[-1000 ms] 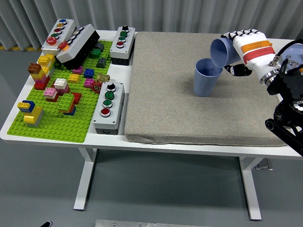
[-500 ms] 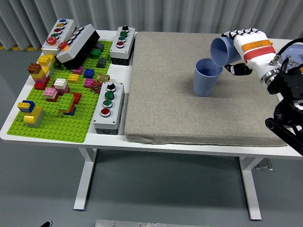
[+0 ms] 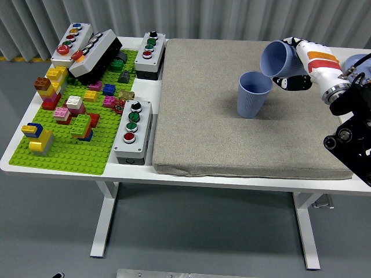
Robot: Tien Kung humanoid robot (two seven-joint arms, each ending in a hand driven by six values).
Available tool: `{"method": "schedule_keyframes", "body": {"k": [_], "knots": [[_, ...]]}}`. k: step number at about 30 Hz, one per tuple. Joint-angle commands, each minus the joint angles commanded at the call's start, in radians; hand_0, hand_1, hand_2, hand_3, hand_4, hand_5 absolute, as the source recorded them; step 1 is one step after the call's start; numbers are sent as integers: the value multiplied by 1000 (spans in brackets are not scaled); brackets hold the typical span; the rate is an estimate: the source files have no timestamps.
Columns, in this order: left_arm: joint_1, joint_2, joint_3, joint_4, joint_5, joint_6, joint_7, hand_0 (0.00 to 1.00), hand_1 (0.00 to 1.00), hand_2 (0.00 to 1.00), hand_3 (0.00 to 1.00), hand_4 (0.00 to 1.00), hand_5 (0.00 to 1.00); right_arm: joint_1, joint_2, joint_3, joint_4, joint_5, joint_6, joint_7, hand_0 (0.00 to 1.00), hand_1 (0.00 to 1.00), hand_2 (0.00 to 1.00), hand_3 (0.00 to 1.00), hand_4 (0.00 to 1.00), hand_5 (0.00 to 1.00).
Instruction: Pick cup pour cup place
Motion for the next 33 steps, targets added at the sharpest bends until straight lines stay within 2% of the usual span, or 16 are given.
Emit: {"method": "schedule_keyframes", "body": {"k": [2, 5, 8, 12, 15, 19, 22, 29, 33], "knots": [[1, 0, 1, 0, -1, 0, 0, 806, 753, 812, 720, 519, 998, -9, 5, 32, -10, 77, 9, 15, 793, 654, 501, 520, 690, 173], [4, -1, 0, 0, 0, 1, -1, 806, 753, 812, 720, 519, 998, -32, 12, 109, -29, 207, 57, 65, 793, 654, 501, 520, 690, 173], [4, -3, -1, 0, 0, 1, -2, 806, 753, 812, 721, 519, 998, -62, 20, 202, -41, 337, 134, 90, 794, 655, 504, 520, 692, 177], [3, -4, -3, 0, 4, 0, -2, 806, 753, 812, 721, 519, 998, -98, 31, 298, -55, 500, 179, 100, 794, 655, 504, 520, 692, 177], [2, -5, -4, 0, 7, 0, -2, 806, 753, 812, 721, 519, 998, -134, 38, 346, -56, 613, 156, 122, 781, 655, 499, 518, 686, 177], [3, -9, -9, 0, 10, 0, -2, 806, 753, 812, 721, 519, 998, -191, 55, 376, -57, 561, 121, 180, 781, 655, 499, 518, 686, 177], [3, -10, -4, 0, 8, -1, -3, 806, 753, 813, 721, 518, 998, -221, 64, 380, -60, 522, 116, 191, 782, 655, 499, 517, 681, 164], [0, -11, 4, 0, 5, -2, -5, 806, 754, 813, 722, 517, 998, -258, 81, 385, -75, 513, 92, 233, 783, 654, 501, 518, 687, 174], [-1, -11, 7, 0, 3, -2, -4, 806, 753, 813, 723, 516, 998, -277, 108, 400, -112, 554, 88, 263, 784, 654, 500, 519, 691, 190]]}}
